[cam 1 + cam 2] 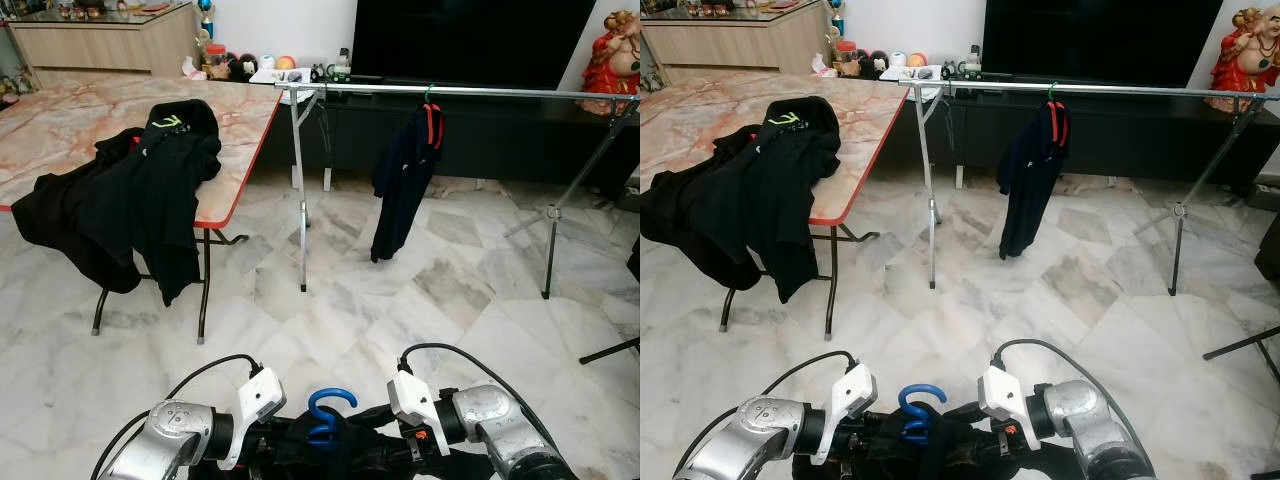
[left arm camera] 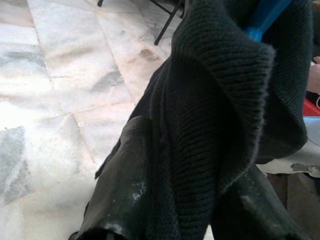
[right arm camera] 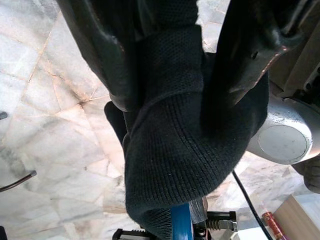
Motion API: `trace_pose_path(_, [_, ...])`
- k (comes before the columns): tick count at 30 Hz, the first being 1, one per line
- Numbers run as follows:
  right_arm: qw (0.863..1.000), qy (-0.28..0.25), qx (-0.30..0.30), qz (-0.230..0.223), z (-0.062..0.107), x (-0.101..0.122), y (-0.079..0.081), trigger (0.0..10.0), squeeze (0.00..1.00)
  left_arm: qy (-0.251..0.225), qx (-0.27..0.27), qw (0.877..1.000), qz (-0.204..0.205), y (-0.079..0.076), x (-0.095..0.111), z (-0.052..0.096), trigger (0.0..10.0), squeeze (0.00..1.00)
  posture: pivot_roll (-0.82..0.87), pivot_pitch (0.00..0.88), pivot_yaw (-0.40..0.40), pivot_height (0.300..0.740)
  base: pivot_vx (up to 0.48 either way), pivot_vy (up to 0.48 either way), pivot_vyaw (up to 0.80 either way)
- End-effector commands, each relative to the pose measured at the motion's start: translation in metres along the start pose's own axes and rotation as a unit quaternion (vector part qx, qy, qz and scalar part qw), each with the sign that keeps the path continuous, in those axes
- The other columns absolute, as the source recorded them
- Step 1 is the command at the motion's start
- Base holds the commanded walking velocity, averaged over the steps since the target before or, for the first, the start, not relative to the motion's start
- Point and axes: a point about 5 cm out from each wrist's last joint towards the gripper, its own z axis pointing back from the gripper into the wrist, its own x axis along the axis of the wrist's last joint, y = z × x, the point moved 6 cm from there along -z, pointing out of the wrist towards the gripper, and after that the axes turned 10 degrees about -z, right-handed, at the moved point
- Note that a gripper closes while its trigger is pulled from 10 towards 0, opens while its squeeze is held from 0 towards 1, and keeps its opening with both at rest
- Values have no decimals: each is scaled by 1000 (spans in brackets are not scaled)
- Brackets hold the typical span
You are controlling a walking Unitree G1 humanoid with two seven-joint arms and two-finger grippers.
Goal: Hang hanger
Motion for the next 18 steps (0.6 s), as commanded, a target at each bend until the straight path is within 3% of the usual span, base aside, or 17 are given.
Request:
trace_pose_path(1, [1000, 8, 6, 13, 2, 5, -1, 10000, 1000, 4, 7, 1000, -19, 4, 3, 1, 0, 0, 103, 31, -15, 740, 0, 0, 0])
trace_pose_path(3, [999, 43, 7, 19, 4, -6, 1, 10000, 1000, 26, 32, 999, -31, 12, -5, 1, 0, 0, 99, 35, -16, 740, 0, 0, 0])
trace_pose_path(11, [998, 63, -1, 21, 9, -13, 0, 10000, 1000, 38, 60, 997, -38, 21, -9, 2, 0, 0, 97, 37, -16, 740, 0, 0, 0])
trace_pose_path(18, [996, 60, -50, 32, 17, -9, -13, 10000, 1000, 43, 80, 995, -44, 26, -14, 2, 0, 0, 96, 35, -17, 740, 0, 0, 0])
